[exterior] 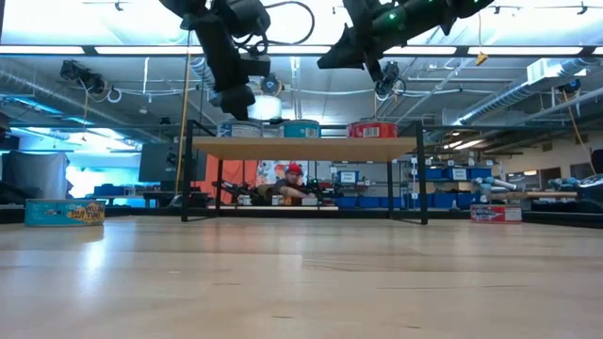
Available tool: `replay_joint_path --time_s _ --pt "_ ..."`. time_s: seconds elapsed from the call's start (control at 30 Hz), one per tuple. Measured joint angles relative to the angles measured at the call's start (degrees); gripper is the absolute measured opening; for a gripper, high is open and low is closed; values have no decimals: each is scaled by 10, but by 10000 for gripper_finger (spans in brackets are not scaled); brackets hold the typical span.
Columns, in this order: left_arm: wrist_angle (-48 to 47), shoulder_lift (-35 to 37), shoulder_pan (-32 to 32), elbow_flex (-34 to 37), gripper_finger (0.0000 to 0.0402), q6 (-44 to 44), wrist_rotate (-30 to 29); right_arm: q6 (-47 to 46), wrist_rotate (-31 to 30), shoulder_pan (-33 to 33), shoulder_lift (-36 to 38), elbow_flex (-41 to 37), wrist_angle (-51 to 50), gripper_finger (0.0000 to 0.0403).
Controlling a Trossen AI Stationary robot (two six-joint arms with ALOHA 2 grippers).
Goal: Stack canned seafood by type on shelf
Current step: Stack the blue tuna can on top of the other blue can on the shelf
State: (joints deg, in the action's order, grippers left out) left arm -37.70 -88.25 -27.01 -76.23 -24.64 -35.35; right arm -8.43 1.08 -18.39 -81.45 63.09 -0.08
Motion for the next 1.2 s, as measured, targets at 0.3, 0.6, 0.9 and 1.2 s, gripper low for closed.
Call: replay_joint_path --time_s 0.3,0.6,0.9,1.2 --pt "-7 0 0 0 174 7 -6 -4 2 0 0 0 0 0" --pt "-4 15 -10 -2 29 98 103 -4 16 0 0 0 0 0" --pt "1 61 23 -2 3 146 233 20 71 -4 0 0 -6 0" --pt "6 54 14 -1 1 161 199 37 77 -5 0 0 8 0"
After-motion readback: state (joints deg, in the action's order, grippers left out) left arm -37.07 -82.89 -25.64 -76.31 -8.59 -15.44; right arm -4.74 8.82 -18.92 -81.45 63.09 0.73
